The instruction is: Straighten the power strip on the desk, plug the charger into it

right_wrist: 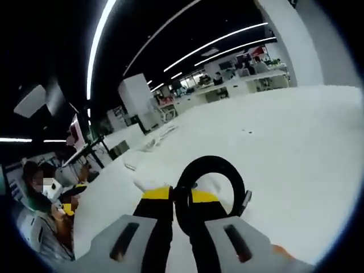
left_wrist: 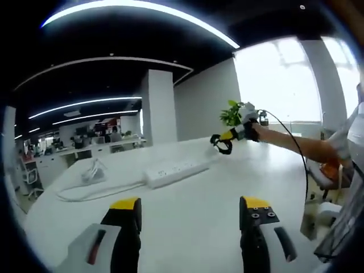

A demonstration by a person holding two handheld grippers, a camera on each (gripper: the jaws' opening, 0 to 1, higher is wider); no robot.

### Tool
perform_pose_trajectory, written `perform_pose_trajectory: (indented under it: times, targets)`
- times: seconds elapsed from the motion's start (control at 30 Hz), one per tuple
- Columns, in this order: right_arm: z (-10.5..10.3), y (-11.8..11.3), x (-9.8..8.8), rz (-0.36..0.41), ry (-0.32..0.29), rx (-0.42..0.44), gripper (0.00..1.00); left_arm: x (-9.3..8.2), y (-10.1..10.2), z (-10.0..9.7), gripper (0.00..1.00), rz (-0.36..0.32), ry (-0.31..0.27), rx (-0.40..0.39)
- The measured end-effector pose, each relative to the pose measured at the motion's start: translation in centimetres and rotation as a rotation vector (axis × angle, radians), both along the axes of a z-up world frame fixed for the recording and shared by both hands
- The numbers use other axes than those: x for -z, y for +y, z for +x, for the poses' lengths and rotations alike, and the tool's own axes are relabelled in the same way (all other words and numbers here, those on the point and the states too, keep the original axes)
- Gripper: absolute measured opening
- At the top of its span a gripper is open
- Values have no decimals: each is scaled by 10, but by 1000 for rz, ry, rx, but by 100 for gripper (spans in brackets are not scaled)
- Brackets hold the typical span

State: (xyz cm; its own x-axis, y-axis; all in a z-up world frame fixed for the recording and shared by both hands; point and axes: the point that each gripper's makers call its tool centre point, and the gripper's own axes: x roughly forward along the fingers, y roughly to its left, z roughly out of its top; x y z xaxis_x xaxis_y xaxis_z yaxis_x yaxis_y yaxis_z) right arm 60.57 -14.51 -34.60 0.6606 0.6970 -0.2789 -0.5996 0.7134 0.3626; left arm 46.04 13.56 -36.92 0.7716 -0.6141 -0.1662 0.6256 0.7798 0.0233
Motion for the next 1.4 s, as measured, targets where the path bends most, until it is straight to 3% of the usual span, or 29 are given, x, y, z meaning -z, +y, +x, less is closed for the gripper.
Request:
perform_pose_trajectory:
  times: [0.33, 0.57, 1.4]
  targets:
    - [13, 13, -34, 135, -4, 12, 7, -15, -10, 13, 70, 28, -55, 25]
    - [11, 26, -43, 152, 24, 1, 7, -26, -14, 25, 71, 40, -91, 32]
    - [-5, 47, -65, 226, -10, -18, 7, -63, -48, 78, 72, 33, -211, 75]
